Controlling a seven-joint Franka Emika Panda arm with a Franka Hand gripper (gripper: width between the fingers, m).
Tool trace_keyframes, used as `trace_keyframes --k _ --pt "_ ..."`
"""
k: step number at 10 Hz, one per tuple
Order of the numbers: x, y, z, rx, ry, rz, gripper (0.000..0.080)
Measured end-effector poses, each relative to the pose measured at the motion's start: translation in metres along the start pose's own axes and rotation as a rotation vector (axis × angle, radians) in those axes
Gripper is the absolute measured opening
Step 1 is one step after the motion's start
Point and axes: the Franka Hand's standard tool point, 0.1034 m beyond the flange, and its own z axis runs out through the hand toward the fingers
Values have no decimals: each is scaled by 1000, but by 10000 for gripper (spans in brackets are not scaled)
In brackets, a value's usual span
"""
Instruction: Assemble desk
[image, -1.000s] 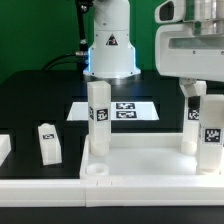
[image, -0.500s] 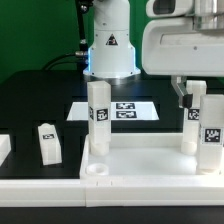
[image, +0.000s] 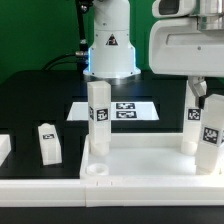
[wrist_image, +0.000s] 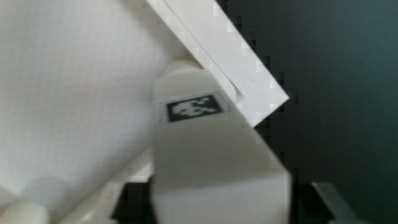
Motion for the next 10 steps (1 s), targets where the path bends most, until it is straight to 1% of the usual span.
trace_keyframes --k 2,3,4,5,6,8,9,10 --pt "3 3 0 -9 -2 239 291" --pt "3 4 0 -36 -21 447 290" --pt "4 5 0 -30 -34 674 290" --pt "5 7 2 -15 -60 892 290" --pt "6 7 2 -5 -101 1119 290" --pt "5 6 2 -8 -100 1148 290" --pt "5 7 2 -8 -94 1060 290" --pt "2 7 4 -19 -81 910 522"
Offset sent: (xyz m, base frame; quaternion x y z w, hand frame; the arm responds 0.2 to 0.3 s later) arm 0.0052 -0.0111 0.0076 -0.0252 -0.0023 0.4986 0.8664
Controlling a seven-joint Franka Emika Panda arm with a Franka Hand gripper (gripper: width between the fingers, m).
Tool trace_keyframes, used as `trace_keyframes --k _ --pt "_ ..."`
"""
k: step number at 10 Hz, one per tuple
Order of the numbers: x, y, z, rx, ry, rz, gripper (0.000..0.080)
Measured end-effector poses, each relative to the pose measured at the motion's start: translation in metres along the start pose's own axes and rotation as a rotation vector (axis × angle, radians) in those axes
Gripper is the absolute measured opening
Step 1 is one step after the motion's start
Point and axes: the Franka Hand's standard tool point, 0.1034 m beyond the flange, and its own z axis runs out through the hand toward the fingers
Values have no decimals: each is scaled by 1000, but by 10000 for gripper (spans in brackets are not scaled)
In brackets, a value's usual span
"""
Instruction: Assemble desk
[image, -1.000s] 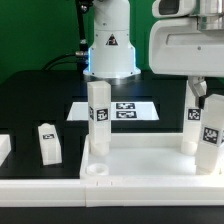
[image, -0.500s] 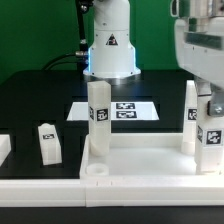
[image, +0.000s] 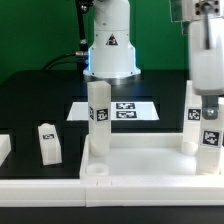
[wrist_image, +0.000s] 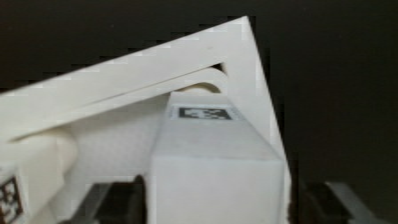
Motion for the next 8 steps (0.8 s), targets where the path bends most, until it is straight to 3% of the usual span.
trace_keyframes --k 1,2,7,8 --pt "-4 0 2 7 2 -147 522" --pt "-8 1 3 11 3 -344 631" --pt "-5 0 3 10 18 -695 649" --pt "-3 -9 0 49 67 -876 649"
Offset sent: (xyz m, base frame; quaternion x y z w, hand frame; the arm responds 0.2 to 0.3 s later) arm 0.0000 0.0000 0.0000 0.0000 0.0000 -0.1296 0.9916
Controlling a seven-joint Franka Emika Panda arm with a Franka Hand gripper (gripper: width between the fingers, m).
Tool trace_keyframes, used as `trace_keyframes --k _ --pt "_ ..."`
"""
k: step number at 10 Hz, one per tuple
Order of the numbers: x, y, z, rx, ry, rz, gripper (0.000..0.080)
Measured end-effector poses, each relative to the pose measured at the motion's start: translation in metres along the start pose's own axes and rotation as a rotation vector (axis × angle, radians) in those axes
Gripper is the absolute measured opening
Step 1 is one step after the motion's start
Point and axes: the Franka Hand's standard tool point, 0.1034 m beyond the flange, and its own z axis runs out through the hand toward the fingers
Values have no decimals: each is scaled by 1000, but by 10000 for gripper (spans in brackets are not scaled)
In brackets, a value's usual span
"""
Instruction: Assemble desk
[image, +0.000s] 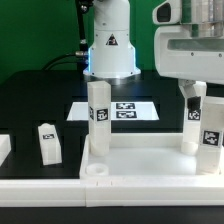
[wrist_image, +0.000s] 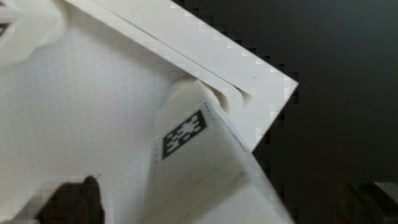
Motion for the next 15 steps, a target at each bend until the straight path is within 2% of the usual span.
trace_keyframes --k 1,4,6,8,9,11,13,15 --pt "-2 -1 3 17 34 30 649" --pt "-2 6 4 2 21 104 298" --pt "1 10 5 -4 14 297 298" --pt "9 19 2 -45 -13 639 293" --pt "6 20 2 -52 -23 832 290" --pt "2 19 6 -20 -51 1192 290" --pt "2 19 6 -22 -51 1245 290" --pt "1 19 7 -21 -47 1163 290"
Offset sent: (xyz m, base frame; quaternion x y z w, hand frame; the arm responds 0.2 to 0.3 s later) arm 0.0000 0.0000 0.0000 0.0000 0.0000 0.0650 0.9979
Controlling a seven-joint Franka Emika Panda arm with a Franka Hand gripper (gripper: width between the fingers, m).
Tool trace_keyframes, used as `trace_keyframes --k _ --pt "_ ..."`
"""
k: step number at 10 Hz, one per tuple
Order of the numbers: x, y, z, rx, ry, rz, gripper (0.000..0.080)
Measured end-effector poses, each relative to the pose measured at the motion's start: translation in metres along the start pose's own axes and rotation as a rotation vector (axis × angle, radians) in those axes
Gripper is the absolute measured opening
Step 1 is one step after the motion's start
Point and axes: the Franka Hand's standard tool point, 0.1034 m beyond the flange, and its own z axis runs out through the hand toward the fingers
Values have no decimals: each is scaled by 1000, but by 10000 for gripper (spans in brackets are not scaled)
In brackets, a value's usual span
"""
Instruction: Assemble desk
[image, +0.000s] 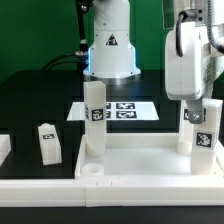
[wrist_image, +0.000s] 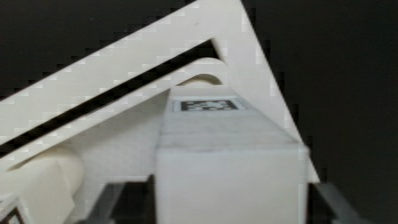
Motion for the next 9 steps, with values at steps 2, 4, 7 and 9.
trace_keyframes --k 2,4,7,9 --pt "-8 2 1 14 -6 -388 585" --pt "-8 3 1 7 -7 -535 636" --pt "-7 2 1 7 12 -816 649" --pt "-10 1 1 1 41 -1130 649"
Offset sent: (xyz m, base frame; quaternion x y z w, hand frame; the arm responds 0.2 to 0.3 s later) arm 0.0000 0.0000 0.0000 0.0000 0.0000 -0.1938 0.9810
